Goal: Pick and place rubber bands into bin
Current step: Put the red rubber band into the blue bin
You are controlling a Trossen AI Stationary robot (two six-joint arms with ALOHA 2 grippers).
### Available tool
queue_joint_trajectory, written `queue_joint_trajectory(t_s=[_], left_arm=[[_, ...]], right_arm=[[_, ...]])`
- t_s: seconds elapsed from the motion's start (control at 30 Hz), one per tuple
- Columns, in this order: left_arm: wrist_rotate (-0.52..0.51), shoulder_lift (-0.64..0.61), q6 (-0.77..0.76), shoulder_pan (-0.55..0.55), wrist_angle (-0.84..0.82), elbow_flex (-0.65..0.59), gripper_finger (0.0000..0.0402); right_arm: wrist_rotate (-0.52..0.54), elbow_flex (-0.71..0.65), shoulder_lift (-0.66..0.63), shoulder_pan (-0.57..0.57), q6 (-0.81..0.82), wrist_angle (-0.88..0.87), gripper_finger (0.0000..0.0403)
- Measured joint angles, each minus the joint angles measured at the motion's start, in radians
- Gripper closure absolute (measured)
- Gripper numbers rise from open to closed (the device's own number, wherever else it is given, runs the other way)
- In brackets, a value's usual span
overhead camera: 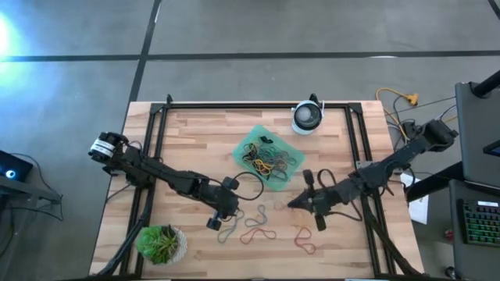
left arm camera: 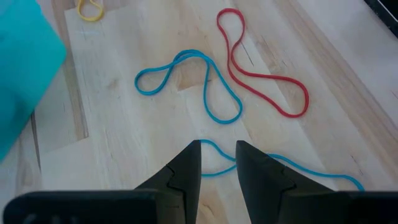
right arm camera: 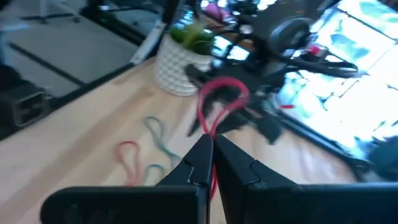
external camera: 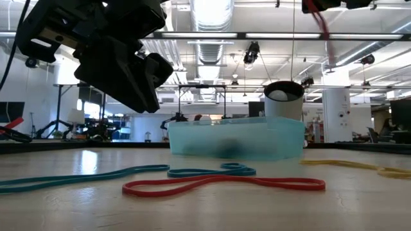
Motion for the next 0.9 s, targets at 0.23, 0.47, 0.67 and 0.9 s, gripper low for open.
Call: queue_joint_trajectory(t_s=[0.23,0.47,0.67,0.9], left_arm=[[-0.007,0.0,0.001,0.0,0.005,0.0,0.0317],[-0.01,0.0,0.009,0.001,0.018,0.0,0.0317],[-0.01,0.0,0.009,0.001,0.025,0.0,0.0317],[-0.011,0.0,0.03,0.001,0.025,0.0,0.0317]], right_arm=[[0.09,0.0,-0.02,-0.009,-0.029,0.0,0.0394],[0.236,0.0,-0.017,-0.063,0.007,-0.005,0.0394],[0.289,-0.003,-0.016,-0.152,0.081,-0.031,0.0394],[0.284,-0.04,-0.016,-0.256,0.106,-0.031,0.0394]])
